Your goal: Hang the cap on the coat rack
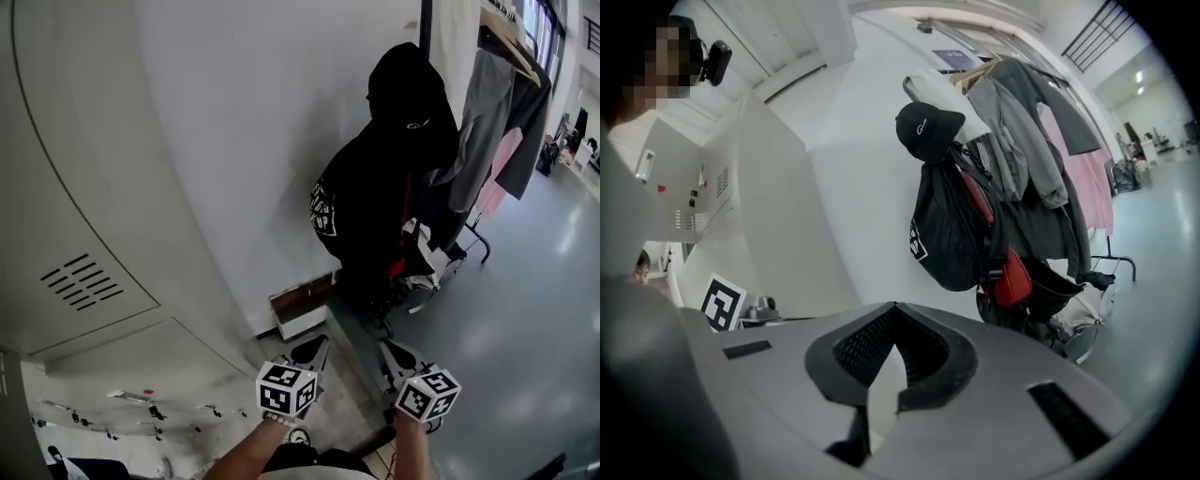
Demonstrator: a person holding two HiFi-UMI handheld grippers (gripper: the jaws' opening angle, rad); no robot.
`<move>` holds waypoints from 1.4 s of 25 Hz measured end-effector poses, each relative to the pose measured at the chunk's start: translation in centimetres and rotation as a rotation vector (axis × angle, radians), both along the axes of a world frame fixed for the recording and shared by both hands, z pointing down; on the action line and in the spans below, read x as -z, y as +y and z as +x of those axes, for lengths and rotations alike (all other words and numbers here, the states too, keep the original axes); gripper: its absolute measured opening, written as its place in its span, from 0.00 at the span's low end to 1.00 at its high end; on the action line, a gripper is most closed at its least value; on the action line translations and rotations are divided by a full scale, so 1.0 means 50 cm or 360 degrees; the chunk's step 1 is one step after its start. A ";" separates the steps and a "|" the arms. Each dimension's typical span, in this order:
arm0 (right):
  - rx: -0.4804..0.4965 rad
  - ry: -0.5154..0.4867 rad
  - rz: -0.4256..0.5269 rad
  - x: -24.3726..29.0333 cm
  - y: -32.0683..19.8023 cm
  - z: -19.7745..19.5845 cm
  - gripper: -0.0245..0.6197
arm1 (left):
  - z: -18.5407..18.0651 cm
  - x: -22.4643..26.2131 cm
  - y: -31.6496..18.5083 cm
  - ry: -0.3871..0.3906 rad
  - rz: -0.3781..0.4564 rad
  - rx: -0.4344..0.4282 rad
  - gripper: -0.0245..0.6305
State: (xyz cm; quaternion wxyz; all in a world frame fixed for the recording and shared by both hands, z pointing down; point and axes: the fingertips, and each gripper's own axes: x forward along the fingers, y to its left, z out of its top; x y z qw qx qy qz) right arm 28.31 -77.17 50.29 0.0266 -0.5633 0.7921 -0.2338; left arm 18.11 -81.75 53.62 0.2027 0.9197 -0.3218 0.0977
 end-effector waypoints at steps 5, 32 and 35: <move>0.0084 -0.0003 -0.0010 0.004 0.088 0.014 0.04 | 0.013 0.029 0.077 -0.0016 0.0030 0.0067 0.04; 0.0244 0.0069 -0.0027 0.172 0.430 -0.037 0.04 | -0.039 0.182 0.448 -0.0062 -0.0015 0.0223 0.04; 0.0187 0.0053 -0.0010 0.188 0.439 -0.032 0.04 | -0.037 0.192 0.450 -0.0054 -0.0008 0.0191 0.04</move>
